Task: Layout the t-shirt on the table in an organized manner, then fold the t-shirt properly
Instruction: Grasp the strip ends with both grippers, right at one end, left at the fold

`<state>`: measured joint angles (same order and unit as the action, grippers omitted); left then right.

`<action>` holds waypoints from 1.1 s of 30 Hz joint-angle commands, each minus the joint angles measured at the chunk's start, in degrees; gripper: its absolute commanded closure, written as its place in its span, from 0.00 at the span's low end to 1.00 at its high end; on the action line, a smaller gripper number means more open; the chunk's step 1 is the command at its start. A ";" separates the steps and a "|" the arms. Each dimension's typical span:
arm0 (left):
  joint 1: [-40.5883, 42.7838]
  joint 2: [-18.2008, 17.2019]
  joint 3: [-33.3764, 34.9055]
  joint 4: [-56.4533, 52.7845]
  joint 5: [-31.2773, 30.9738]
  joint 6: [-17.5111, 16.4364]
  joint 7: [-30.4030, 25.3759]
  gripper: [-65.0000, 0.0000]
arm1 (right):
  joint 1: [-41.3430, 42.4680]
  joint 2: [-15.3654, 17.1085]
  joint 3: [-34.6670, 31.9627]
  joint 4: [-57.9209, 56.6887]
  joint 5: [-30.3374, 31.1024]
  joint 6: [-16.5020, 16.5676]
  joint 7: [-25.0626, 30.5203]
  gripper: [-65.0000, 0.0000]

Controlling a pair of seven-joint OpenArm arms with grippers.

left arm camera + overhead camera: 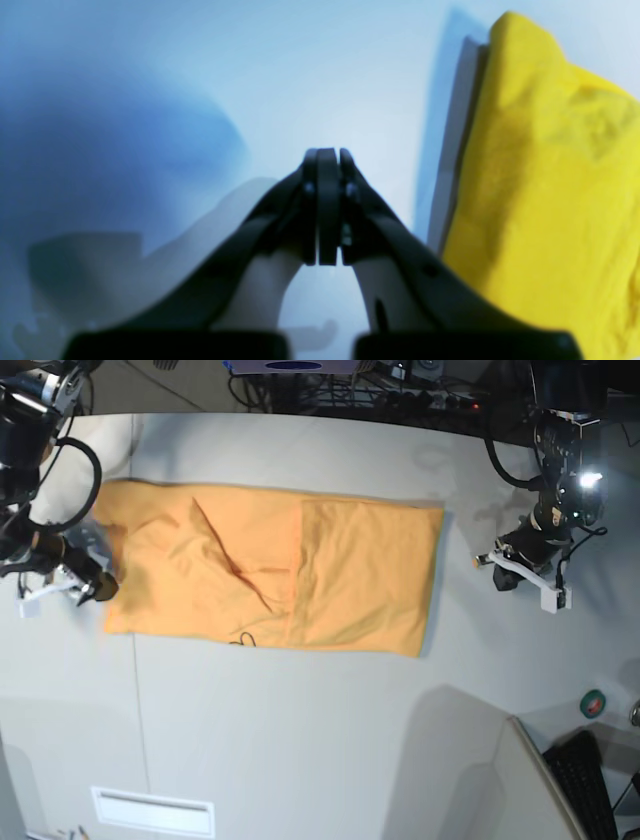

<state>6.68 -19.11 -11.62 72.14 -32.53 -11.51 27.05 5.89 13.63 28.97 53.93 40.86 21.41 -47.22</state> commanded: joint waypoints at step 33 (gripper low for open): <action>-10.77 4.74 17.99 -8.62 -0.30 -0.05 -5.29 1.00 | -1.63 -0.66 -11.87 2.02 0.41 1.32 0.14 0.86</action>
<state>-3.31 -14.31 6.44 62.65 -32.42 -11.07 22.85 3.75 12.36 17.23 55.59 41.54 23.00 -46.54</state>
